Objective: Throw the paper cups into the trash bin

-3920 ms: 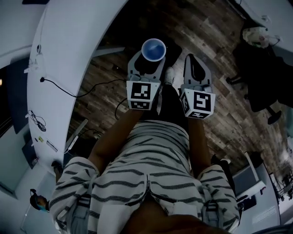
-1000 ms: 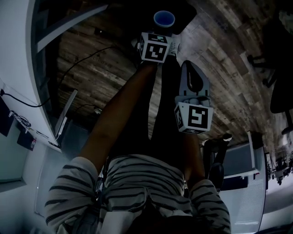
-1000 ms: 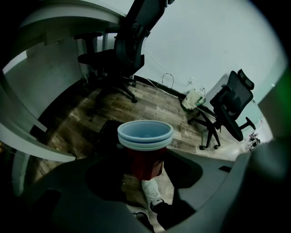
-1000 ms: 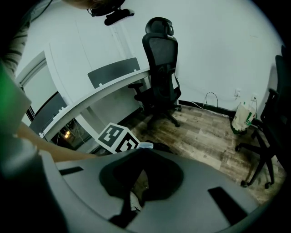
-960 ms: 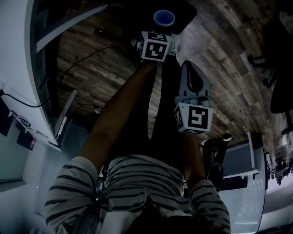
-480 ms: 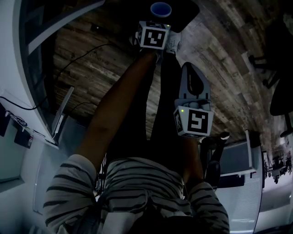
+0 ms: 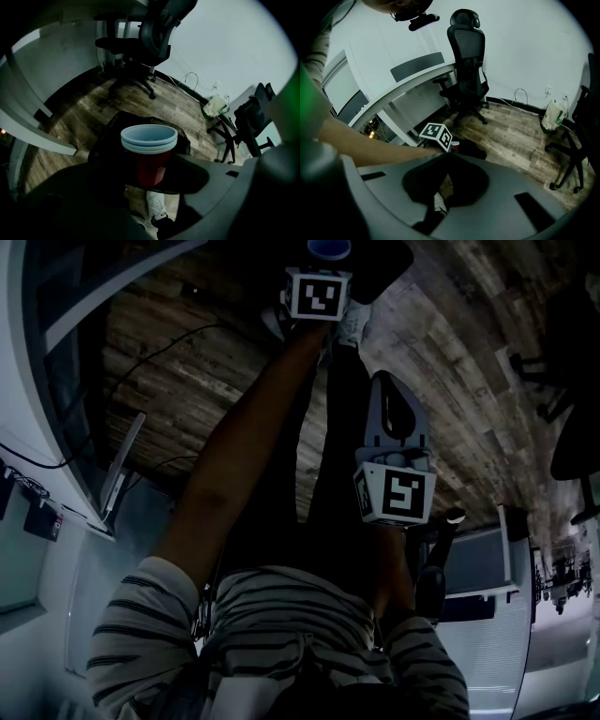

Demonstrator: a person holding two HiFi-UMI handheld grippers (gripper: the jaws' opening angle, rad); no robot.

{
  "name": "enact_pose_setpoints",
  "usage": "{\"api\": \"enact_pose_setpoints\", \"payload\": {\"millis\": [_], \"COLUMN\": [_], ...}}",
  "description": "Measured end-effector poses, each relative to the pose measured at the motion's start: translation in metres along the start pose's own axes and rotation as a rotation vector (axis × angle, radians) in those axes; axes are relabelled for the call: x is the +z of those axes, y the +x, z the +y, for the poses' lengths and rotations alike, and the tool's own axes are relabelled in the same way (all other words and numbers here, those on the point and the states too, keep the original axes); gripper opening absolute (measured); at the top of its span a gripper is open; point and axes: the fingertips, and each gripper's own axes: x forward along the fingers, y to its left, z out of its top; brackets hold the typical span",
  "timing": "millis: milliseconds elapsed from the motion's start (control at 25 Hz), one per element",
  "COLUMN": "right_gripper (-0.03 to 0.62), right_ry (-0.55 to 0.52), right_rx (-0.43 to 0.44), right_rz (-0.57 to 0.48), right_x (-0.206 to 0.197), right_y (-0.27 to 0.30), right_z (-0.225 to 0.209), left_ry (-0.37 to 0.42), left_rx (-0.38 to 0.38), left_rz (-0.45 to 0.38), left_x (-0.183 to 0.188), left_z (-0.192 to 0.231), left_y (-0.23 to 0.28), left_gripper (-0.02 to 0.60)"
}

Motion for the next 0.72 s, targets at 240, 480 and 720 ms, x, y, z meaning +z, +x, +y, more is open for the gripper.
{"api": "enact_pose_setpoints", "payload": {"millis": [240, 480, 720], "right_gripper": [0.009, 0.009, 0.009], "right_ry": [-0.008, -0.010, -0.012], "right_rx": [0.003, 0.002, -0.001], "right_rz": [0.009, 0.018, 0.022], "right_x": [0.000, -0.004, -0.004], "right_y": [0.005, 0.005, 0.009], "right_z": [-0.002, -0.005, -0.006], "left_ry": [-0.069, -0.178, -0.248], "left_rx": [0.012, -0.003, -0.026], "left_rz": [0.009, 0.035, 0.012], "left_x": [0.002, -0.003, 0.004], "left_z": [0.011, 0.012, 0.013], "left_y": [0.012, 0.024, 0.034], "left_gripper": [0.276, 0.275, 0.276]}}
